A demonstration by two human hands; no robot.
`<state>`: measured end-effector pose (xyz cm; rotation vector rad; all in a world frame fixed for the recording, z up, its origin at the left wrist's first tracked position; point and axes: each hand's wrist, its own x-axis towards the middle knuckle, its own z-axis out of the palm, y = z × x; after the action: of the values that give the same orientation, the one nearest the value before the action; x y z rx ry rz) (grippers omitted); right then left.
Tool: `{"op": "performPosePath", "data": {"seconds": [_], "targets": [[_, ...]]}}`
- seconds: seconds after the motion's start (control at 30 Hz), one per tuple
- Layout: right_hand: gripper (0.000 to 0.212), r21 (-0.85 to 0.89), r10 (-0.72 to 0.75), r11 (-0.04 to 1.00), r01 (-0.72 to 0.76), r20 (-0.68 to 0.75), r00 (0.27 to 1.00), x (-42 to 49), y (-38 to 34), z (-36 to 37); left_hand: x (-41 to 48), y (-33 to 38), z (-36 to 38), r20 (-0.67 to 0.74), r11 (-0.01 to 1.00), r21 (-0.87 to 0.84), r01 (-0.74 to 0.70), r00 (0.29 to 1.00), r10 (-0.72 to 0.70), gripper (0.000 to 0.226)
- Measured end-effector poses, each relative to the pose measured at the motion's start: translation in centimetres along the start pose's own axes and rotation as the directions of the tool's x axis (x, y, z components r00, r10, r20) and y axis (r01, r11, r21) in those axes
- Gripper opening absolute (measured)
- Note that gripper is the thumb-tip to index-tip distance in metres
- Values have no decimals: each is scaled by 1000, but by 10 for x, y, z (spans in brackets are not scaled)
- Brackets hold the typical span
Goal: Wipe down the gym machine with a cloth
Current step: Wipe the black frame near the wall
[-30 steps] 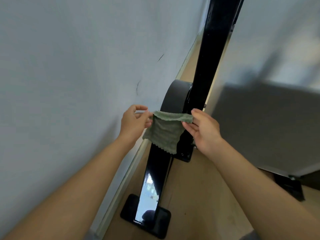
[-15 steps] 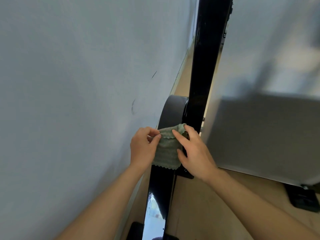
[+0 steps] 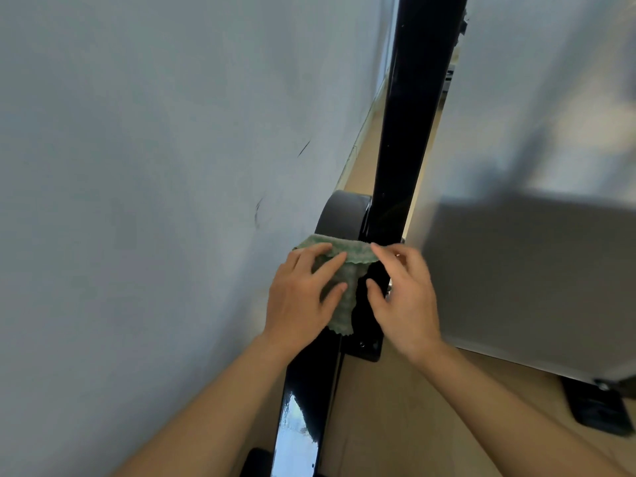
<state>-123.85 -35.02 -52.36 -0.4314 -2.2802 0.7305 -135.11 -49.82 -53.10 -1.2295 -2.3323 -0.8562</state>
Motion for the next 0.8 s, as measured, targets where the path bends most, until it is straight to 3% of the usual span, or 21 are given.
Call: {"op": "performPosePath", "data": {"seconds": [0.13,0.3,0.47,0.7,0.8], "targets": [[61,-379,-148,922,84,-142,979,5,3,-5,8,-5,6,42,996,79,-49,998,46,49],[89,-652,-212,749,122,-60,975,12,30,-14,20,1,10,98,996,90,18,995,-26,54],[81,-695,-296,703,150,-94,951,14,48,-10,47,6,11,147,992,43,118,981,-123,51],[75,-669,-311,731,137,-147,939,17,51,-6,106,-6,8,353,994,21,109,929,-109,49],[78,-636,-282,758,145,-121,952,16,47,-7,119,-12,9,438,996,43,84,894,-94,59]]}}
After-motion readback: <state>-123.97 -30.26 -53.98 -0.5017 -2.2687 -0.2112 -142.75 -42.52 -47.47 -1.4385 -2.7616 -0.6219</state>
